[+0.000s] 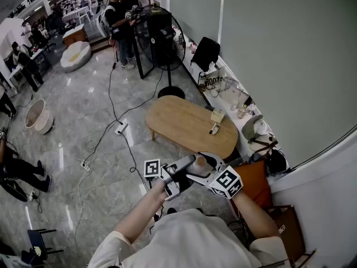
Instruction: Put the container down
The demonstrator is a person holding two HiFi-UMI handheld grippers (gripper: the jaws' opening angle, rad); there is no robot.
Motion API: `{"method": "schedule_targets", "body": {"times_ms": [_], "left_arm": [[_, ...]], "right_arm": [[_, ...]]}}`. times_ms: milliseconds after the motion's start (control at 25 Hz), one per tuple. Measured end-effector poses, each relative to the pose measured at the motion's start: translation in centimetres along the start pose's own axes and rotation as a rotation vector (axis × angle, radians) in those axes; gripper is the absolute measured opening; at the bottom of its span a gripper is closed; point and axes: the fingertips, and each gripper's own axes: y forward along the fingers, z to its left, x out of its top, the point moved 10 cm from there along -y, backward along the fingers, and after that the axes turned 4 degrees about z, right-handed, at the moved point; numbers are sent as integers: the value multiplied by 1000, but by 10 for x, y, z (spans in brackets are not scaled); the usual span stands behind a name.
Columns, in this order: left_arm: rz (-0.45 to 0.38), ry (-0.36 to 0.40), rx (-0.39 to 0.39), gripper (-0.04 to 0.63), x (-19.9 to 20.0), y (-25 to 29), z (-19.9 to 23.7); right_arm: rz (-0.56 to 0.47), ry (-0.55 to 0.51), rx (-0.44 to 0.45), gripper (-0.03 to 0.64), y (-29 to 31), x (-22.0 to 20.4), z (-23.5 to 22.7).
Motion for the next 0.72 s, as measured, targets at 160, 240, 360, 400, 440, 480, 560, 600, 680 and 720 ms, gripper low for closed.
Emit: {"method": "schedule_targets", "body": {"times_ms": [160, 240, 360, 400, 440, 480, 560, 600, 680, 720], "left_arm": [[-2, 9, 8, 305, 2, -3, 3], [0, 10, 7, 305, 2, -3, 3], [2, 10, 4, 305, 1, -2, 4], [1, 10, 7, 305, 1, -3, 4], [0, 7, 7, 305, 1, -3, 5], [-1, 4, 6, 305, 0, -4, 5], [-3, 3, 6, 305, 0, -8, 5], [-4, 5, 8, 305, -1, -11, 5], [-4, 6, 8, 305, -2, -17, 3], [-4, 4, 5, 305, -3, -19, 2]], "right_arm": [[-5, -3, -2, 390, 1, 0, 1], [-2, -4, -1, 390, 2, -1, 0], [3, 1, 1, 390, 1, -2, 1], [6, 2, 3, 390, 1, -2, 1], [10, 3, 5, 390, 1, -2, 1], [13, 3, 7, 390, 2, -2, 1], [14, 4, 9, 390, 4, -2, 4], [13, 4, 9, 390, 5, -2, 7], [12, 4, 7, 390, 8, 0, 13], [13, 3, 6, 390, 9, 0, 15]]}}
